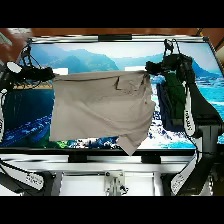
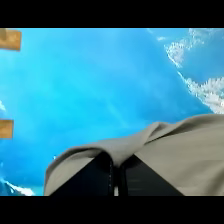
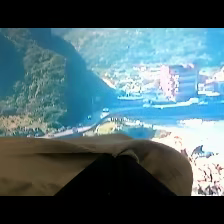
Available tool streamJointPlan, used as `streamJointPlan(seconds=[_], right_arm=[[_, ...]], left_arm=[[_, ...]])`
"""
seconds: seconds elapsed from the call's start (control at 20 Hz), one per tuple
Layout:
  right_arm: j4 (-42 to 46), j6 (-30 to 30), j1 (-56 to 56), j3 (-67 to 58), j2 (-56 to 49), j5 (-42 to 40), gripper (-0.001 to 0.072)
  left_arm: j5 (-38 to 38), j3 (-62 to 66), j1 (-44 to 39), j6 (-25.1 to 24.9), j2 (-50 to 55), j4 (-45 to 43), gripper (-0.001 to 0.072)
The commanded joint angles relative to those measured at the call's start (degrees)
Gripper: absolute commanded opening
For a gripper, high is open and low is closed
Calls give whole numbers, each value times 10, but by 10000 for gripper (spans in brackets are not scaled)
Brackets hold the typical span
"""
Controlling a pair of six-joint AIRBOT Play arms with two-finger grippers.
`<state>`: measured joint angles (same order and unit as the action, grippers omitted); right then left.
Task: Fold the shirts.
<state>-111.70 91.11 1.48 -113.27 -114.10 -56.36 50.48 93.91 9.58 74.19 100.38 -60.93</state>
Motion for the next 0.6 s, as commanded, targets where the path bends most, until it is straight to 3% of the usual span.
streamJointPlan(seconds=[0.0, 0.2, 0.35, 0.55], right_arm=[[38, 10, -3, 0, 16, -183, 51], [75, 20, -2, 4, 24, -388, 50], [49, -11, 4, 35, 24, -397, 50], [47, -33, 22, 82, 24, -396, 51]], left_arm=[[108, 2, 10, -2, -4, -12, 35], [295, 1, 31, -2, 2, -24, 35], [367, 1, 35, 1, 7, -89, 35], [380, 1, 32, 1, 14, -96, 35]])
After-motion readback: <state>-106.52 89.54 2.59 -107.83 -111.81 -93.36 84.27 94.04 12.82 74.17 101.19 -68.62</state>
